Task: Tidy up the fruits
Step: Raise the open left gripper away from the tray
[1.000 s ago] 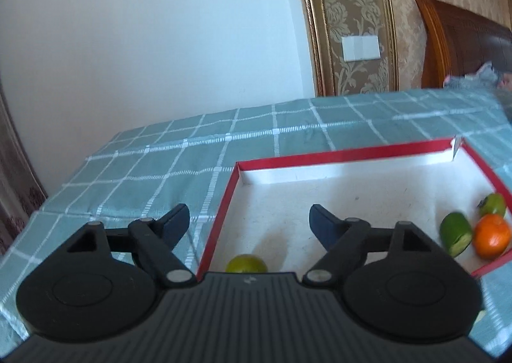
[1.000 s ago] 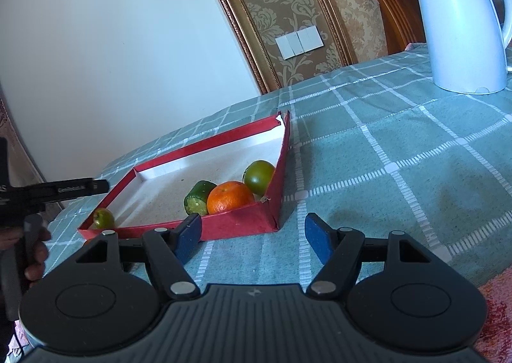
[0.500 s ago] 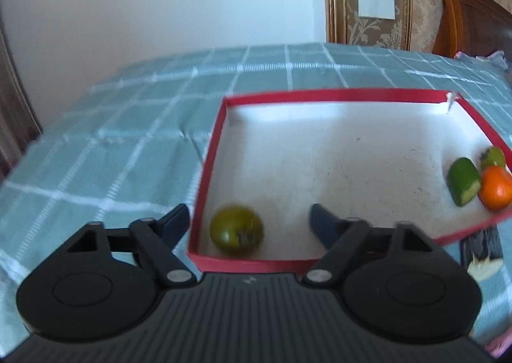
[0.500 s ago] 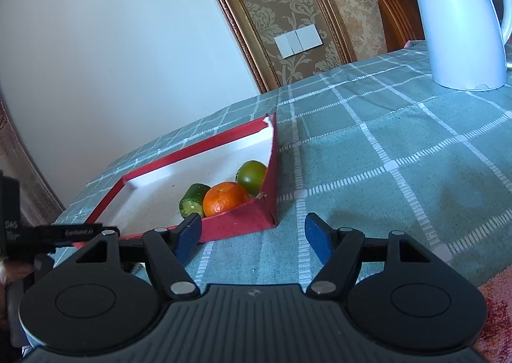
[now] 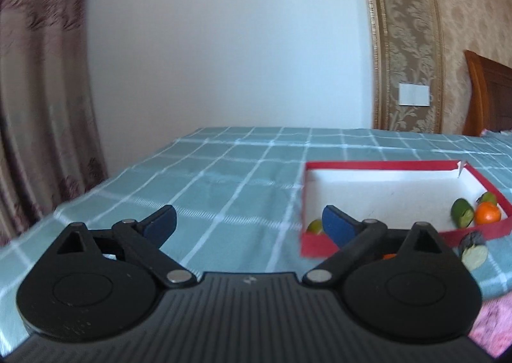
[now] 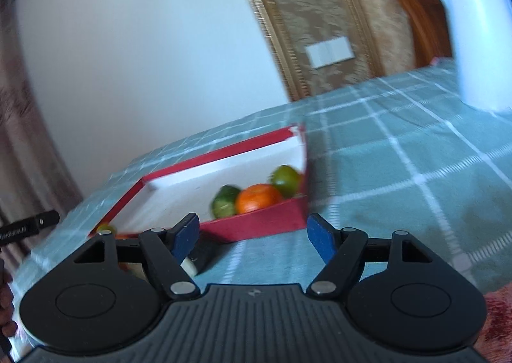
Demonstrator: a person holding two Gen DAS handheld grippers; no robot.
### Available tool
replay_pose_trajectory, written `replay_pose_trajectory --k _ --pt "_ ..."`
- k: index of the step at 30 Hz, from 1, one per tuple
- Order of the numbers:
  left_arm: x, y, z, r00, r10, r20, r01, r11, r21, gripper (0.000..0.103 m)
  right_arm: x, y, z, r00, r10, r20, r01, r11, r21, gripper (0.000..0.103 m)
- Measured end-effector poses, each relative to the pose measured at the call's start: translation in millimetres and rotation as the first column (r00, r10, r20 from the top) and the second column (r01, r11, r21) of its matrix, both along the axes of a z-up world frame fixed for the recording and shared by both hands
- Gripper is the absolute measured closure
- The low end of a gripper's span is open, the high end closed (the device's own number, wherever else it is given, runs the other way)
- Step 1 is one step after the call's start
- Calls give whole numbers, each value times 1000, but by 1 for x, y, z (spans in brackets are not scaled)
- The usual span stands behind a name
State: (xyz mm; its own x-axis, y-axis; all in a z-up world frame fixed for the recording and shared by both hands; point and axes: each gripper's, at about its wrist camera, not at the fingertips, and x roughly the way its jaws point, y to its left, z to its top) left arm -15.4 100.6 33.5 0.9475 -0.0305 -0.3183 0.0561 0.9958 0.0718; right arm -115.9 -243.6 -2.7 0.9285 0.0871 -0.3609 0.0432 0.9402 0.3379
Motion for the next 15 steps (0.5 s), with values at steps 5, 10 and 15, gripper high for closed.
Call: replay_pose_trajectory --k 5,10,15 --pt "-8 12 -19 999 32 -18 -32 999 6 2 -6 27 4 998 60 -2 -60 996 -69 29" --pt "-10 17 -27 1000 21 -11 -21 1000 -3 0 -11 49 5 994 105 -15 -106 988 -110 29" --pt "-14 19 -32 1000 14 -23 -14 1000 -6 0 -13 72 4 986 163 -30 -166 972 -165 29"
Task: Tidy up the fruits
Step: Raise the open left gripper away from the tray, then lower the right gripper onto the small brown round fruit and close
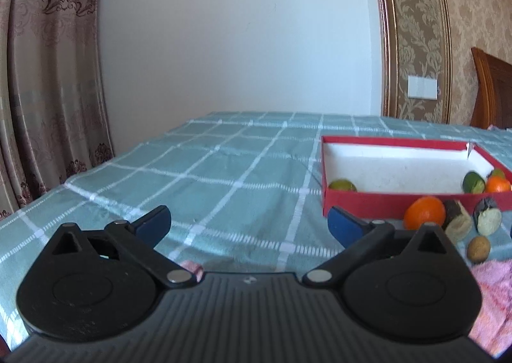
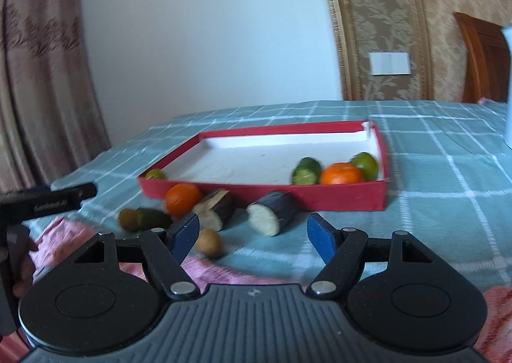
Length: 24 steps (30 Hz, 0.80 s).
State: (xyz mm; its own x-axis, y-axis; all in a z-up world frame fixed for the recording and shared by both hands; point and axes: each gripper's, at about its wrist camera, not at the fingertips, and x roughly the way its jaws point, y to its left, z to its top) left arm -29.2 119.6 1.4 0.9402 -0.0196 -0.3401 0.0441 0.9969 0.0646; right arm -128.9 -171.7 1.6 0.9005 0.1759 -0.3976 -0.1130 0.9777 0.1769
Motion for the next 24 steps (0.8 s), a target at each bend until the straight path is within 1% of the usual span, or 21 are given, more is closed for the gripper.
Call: replay_pose_trajectory --k 3,5,6,8,10,11,13,16,17,19,24 --pt "-2 -1 -11 1000 -1 -26 1 1000 10 0 2 10 0 1000 9 -4 -9 1000 -21 29" --pt "-8 -2 -11 1000 3 23 -3 1000 13 0 7 15 0 1000 17 -13 -17 999 -34 29" --pt "-9 -4 -12 1000 1 24 -2 1000 24 0 10 18 -1 1000 23 -20 -24 999 -39 29" --pt "-8 -7 -12 1000 1 17 -2 999 47 0 14 23 -1 999 30 -34 -32 998 -55 29" --pt "-3 -8 -12 1000 2 -7 -1 999 52 0 20 27 -2 998 35 -51 -39 997 -65 29" --pt "-1 -8 -12 1000 -3 -26 4 999 45 0 22 28 -3 998 39 -55 -42 997 -63 31" --pt "6 -4 -12 998 16 -67 -14 1000 21 0 26 31 -4 997 38 -73 -43 996 -73 34" --pt "14 3 -13 992 21 -121 -24 999 -27 0 33 34 -6 994 48 -98 -55 996 -69 44" --pt "15 5 -13 991 25 -132 -31 999 -39 0 34 35 -7 993 49 -108 -57 996 -71 46" --pt "17 7 -13 989 26 -144 -33 998 -49 0 37 35 -8 991 51 -121 -60 996 -73 49" --pt "16 4 -13 989 22 -146 -26 999 -30 0 41 36 -10 988 49 -143 -60 995 -74 54"
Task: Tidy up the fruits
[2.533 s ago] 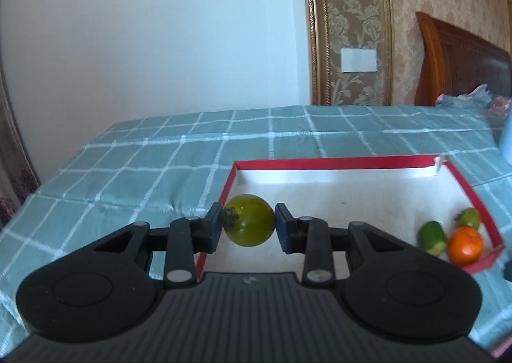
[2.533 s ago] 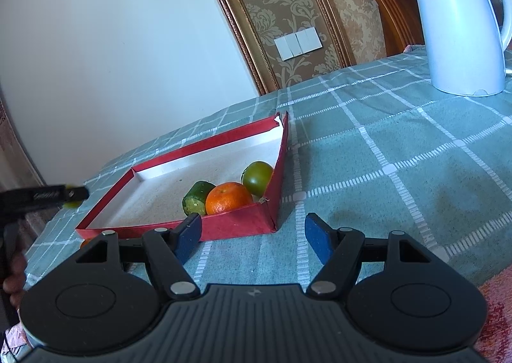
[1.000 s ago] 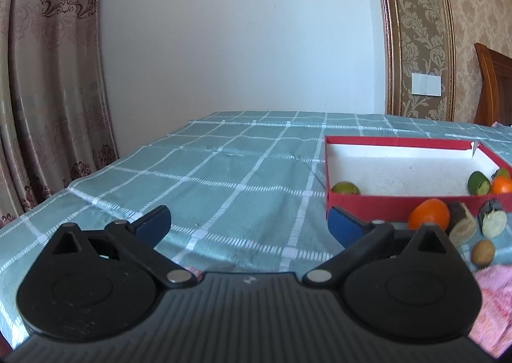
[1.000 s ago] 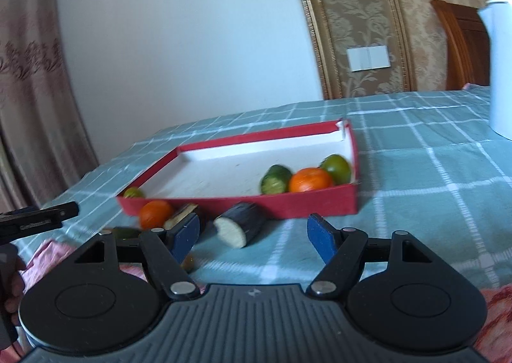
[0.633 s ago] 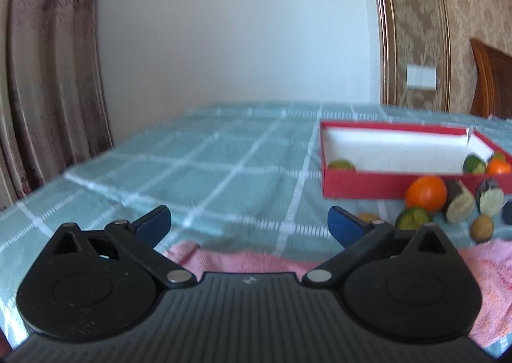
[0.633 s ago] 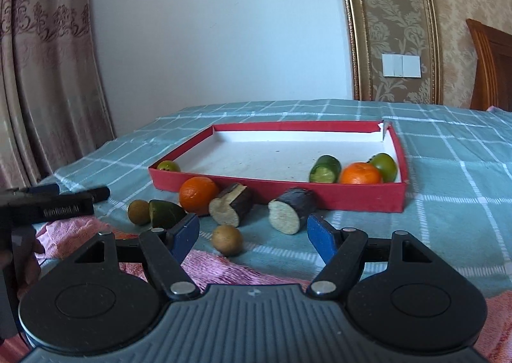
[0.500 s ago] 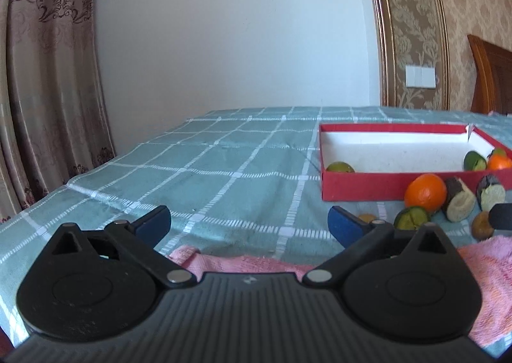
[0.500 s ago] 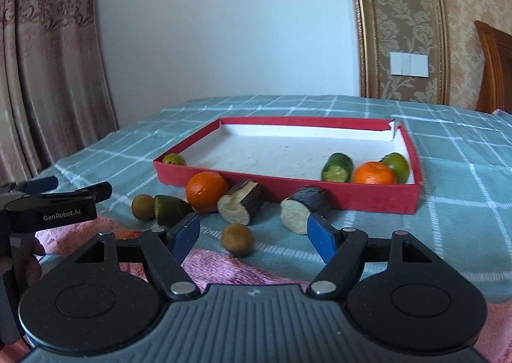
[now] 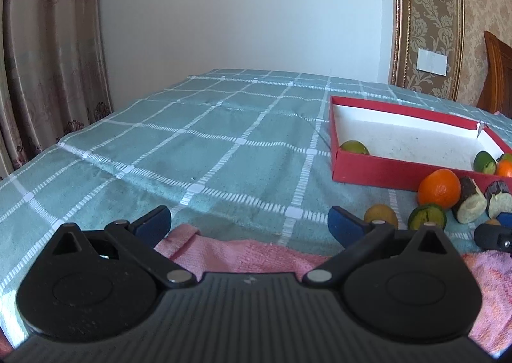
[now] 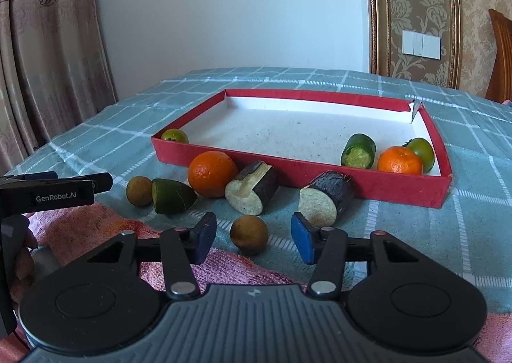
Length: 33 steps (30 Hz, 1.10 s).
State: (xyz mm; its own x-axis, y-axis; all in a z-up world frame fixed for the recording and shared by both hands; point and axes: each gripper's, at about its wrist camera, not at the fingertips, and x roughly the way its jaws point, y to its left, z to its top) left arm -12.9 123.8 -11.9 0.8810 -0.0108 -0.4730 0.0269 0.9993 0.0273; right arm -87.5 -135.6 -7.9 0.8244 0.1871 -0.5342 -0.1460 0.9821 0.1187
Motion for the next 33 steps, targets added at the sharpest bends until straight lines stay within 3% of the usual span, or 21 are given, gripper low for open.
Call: replay_pose_trajectory --k 19,33 --pt "1 -3 0 1000 11 -1 -11 1000 22 0 4 5 -2 999 -36 -27 35 998 -55 78" --pt "1 -4 0 1000 12 -1 -12 1000 27 0 1 8 -1 999 -44 -1 44 997 -63 79"
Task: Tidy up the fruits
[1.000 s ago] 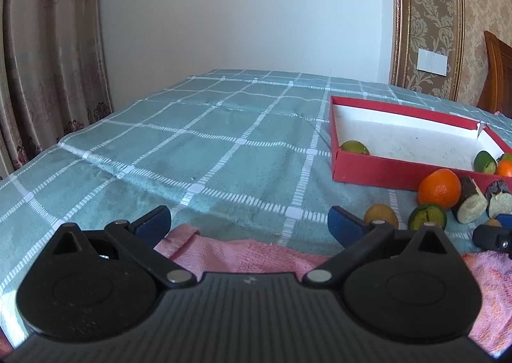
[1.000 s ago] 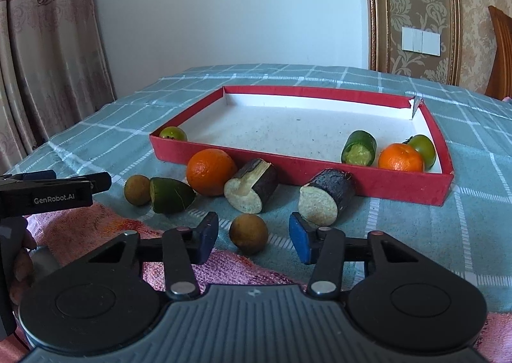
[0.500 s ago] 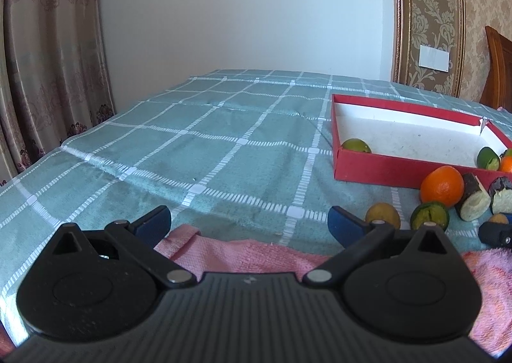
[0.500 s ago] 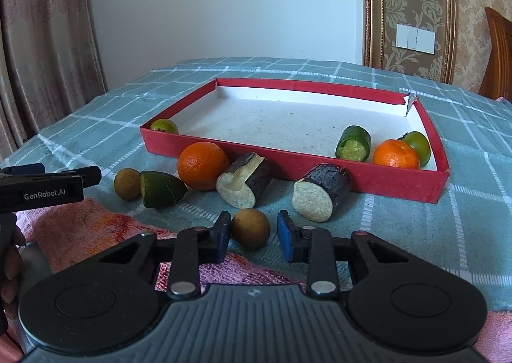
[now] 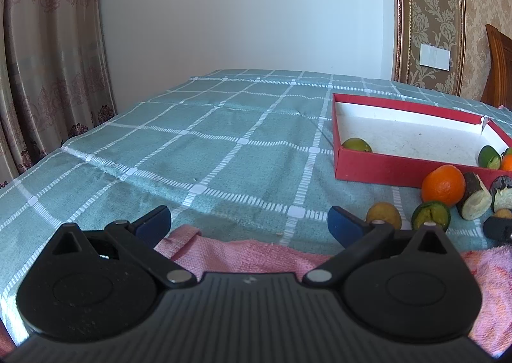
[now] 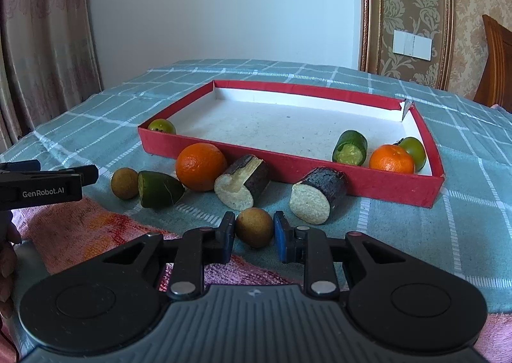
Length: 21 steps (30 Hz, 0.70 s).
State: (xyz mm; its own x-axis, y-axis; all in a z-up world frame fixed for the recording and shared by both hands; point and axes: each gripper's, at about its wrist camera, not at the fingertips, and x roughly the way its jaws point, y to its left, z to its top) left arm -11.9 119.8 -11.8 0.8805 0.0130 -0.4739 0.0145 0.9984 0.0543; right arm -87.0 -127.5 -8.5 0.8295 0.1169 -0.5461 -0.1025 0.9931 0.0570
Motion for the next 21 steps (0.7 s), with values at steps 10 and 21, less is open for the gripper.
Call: replay_pose_trajectory --k 10,21 --pt "1 -1 0 1000 0 -4 0 1000 8 0 -13 -10 7 998 -5 70 4 1000 24 79" --pt "1 0 0 1000 -4 -5 4 1000 0 0 4 -23 32 989 -26 144 26 1000 0 79"
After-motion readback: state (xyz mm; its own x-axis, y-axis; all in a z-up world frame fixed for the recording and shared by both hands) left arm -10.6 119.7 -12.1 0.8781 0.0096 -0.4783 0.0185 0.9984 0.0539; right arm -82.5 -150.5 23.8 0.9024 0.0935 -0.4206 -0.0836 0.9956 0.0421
